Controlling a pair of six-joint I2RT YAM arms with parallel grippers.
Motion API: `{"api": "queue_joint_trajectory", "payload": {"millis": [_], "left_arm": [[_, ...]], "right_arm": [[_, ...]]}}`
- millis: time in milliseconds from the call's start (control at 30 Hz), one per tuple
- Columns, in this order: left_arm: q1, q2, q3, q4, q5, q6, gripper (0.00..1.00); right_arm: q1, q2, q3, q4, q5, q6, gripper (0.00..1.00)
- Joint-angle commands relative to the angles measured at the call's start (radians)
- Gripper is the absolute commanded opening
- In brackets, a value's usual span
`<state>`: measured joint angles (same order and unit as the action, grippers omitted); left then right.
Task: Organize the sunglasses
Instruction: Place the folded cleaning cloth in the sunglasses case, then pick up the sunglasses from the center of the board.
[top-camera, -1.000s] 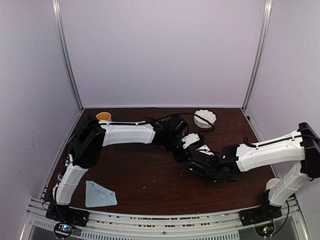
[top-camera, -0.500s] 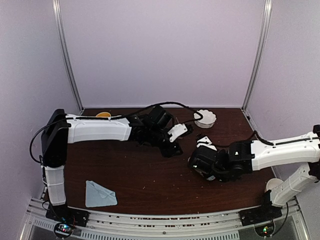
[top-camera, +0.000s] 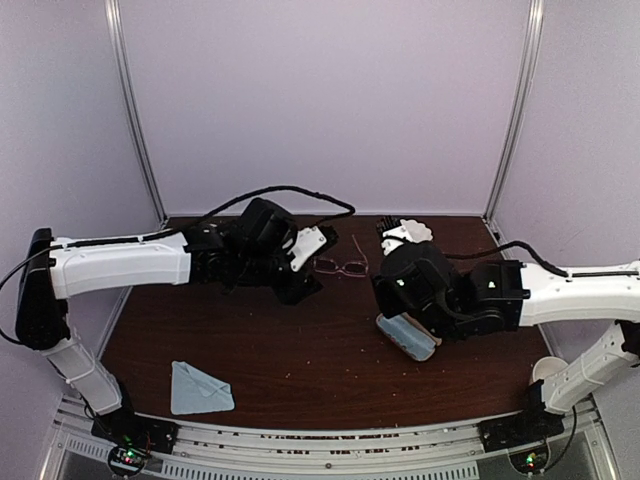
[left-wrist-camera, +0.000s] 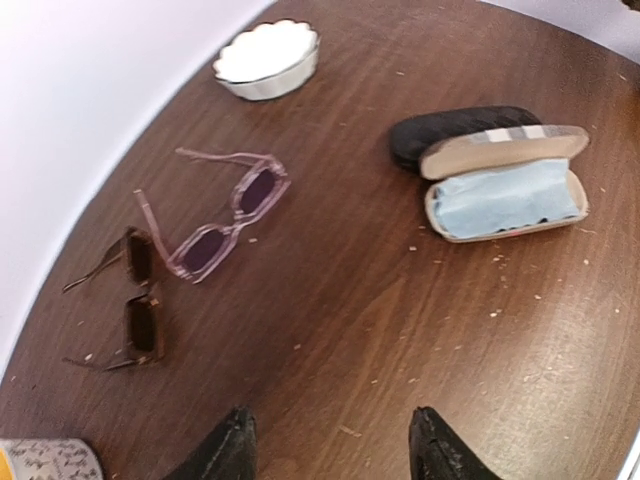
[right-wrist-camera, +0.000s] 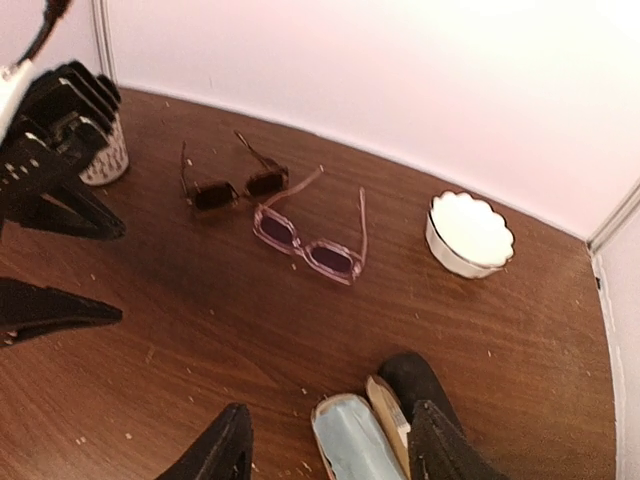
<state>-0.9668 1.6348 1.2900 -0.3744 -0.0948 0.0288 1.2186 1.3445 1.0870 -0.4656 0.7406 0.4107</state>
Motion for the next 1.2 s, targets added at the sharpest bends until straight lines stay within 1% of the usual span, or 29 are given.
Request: {"api": "queue_joint_trajectory", "payload": {"millis": [0,67,167,200,300,433,467,533,633,867,1000,1167], "left_arm": [[0.045,-0.049,-0.019,-0.025,-0.090,-0.009,0.56],[0.080,-0.049,-0.014,-0.037,-0.077,-0.002,0.57],[0.158,-0.037,-0.003,-0.044,-0.008,-0.006,0.58],[0.192,-0.030,0.004,-0.044,0.007,-0.011,0.58],[0.245,0.002,0.027,-0.032,0.023,-0.006,0.58],[0.311,0.091,0.085,-0.032,0.056,0.006,0.58],[0.325,0.118,0.108,-0.040,0.066,0.007,0.58],[0.352,0.172,0.156,-0.059,0.093,0.013,0.58],[0.379,0.247,0.232,-0.080,0.113,0.032,0.58],[0.436,0.412,0.397,-0.135,0.167,0.048,0.58],[0.440,0.507,0.497,-0.196,0.198,0.058,0.58],[0.442,0.586,0.574,-0.236,0.216,0.053,0.58]], "right_arm": [[-0.008,0.046,0.024,0.297,0.045,-0.132,0.57],[-0.028,0.069,0.019,0.360,0.060,-0.133,0.63],[-0.062,0.090,-0.020,0.472,0.054,-0.158,0.63],[-0.068,0.092,-0.039,0.514,0.055,-0.168,0.66],[-0.094,0.083,-0.059,0.523,0.021,-0.147,0.68],[-0.120,0.027,-0.149,0.608,-0.037,-0.144,0.69],[-0.134,0.020,-0.159,0.609,-0.056,-0.132,0.71],[-0.178,0.016,-0.165,0.594,-0.128,-0.103,0.71],[-0.228,0.019,-0.162,0.565,-0.191,-0.070,0.71],[-0.236,0.038,-0.140,0.537,-0.198,-0.071,0.71],[-0.236,0.063,-0.105,0.503,-0.199,-0.075,0.71],[-0.236,0.089,-0.075,0.474,-0.202,-0.079,0.71]]}}
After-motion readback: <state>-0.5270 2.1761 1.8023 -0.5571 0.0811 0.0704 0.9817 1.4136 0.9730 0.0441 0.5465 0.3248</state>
